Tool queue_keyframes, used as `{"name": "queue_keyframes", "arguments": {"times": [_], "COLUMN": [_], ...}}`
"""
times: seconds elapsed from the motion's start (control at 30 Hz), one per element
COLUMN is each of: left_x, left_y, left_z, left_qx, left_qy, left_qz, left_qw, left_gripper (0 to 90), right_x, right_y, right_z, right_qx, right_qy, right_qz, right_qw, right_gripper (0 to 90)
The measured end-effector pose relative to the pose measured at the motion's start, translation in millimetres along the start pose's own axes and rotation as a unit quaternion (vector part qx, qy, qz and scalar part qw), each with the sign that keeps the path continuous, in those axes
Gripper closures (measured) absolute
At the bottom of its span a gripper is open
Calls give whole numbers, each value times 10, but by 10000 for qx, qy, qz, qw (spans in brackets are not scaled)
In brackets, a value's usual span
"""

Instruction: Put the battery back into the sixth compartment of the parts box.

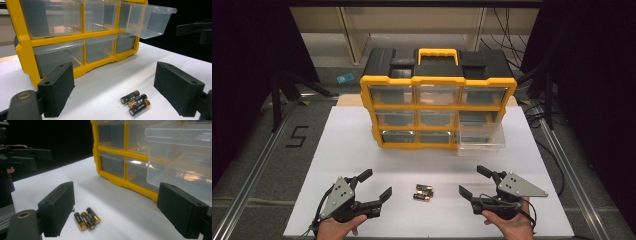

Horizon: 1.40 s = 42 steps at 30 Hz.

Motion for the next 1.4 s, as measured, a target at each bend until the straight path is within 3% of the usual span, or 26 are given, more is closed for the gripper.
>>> {"name": "queue_keyframes", "arguments": {"times": [0.2, 0.23, 0.63, 0.73, 0.9, 0.93, 0.97, 1.0, 1.03, 1.07, 1.1, 1.13, 1.17, 1.2, 1.23, 1.27, 1.33, 1.37, 1.4], "left_x": [4, 5, 0, 4, 13, 14, 14, 13, 13, 12, 12, 12, 12, 9, 7, 5, 5, 5, 5], "left_y": [1, 0, -12, -16, -20, -21, -21, -18, -18, -20, -20, -23, -23, -22, -22, -25, -25, -25, -24], "left_z": [-1, -1, 1, 1, 0, -1, -1, -1, -1, -1, -1, 1, 1, 0, 0, 3, 2, 2, -1], "left_qx": [-4, -5, -31, -40, -49, -53, -53, -50, -50, -52, -52, -51, -51, -55, -56, -53, -60, -60, -52], "left_qy": [-9, -11, -2, -12, -29, -29, -29, -29, -29, -25, -25, -22, -22, -8, 0, 1, 3, 3, 4], "left_qz": [-1, -3, 8, 6, 9, 9, 9, 9, 9, 10, 10, 6, 6, 19, 25, 18, 28, 28, 17], "left_qw": [10000, 10000, 10000, 10000, 10000, 10000, 10000, 10000, 10000, 10000, 10000, 10000, 10000, 10000, 10000, 10000, 10000, 10000, 10000], "left_gripper": [160, 160, 160, 160, 160, 160, 160, 160, 160, 160, 160, 160, 160, 160, 160, 160, 160, 160, 160], "right_x": [-1, 8, 1, -8, 8, 27, 27, 61, 61, 87, 87, 139, 139, 176, 176, 227, 280, 280, 324], "right_y": [0, -24, -151, -201, -259, -314, -314, -369, -369, -419, -419, -474, -474, -508, -508, -536, -558, -558, -586], "right_z": [-16, -17, -92, -153, -206, -262, -262, -303, -303, -369, -369, -438, -438, -490, -490, -536, -566, -566, -598], "right_qx": [21, -93, -352, -568, -696, -818, -818, -995, -995, -1107, -1107, -1269, -1269, -1341, -1341, -1453, -1558, -1558, -1660], "right_qy": [9, -48, -235, -301, -512, -600, -600, -828, -828, -920, -920, -1169, -1169, -1304, -1304, -1493, -1691, -1691, -1818], "right_qz": [105, 90, 443, 663, 794, 876, 876, 963, 963, 1052, 1052, 1152, 1152, 1234, 1234, 1314, 1386, 1386, 1415], "right_qw": [9999, 9999, 9981, 9957, 9931, 9910, 9910, 9869, 9869, 9840, 9840, 9782, 9782, 9746, 9746, 9692, 9633, 9633, 9588], "right_gripper": [162, 162, 178, 184, 218, 223, 223, 226, 226, 240, 240, 247, 247, 256, 256, 268, 280, 280, 293]}}
Point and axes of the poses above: each handheld gripper's, and its own axes: z roughly backward along the jaws, x roughly out of its underside, y roughly to its right, the point moved 10 cm from there along -z, roughly forward along the jaws, and after that the axes turned 12 degrees about y, right-handed, at the moved point
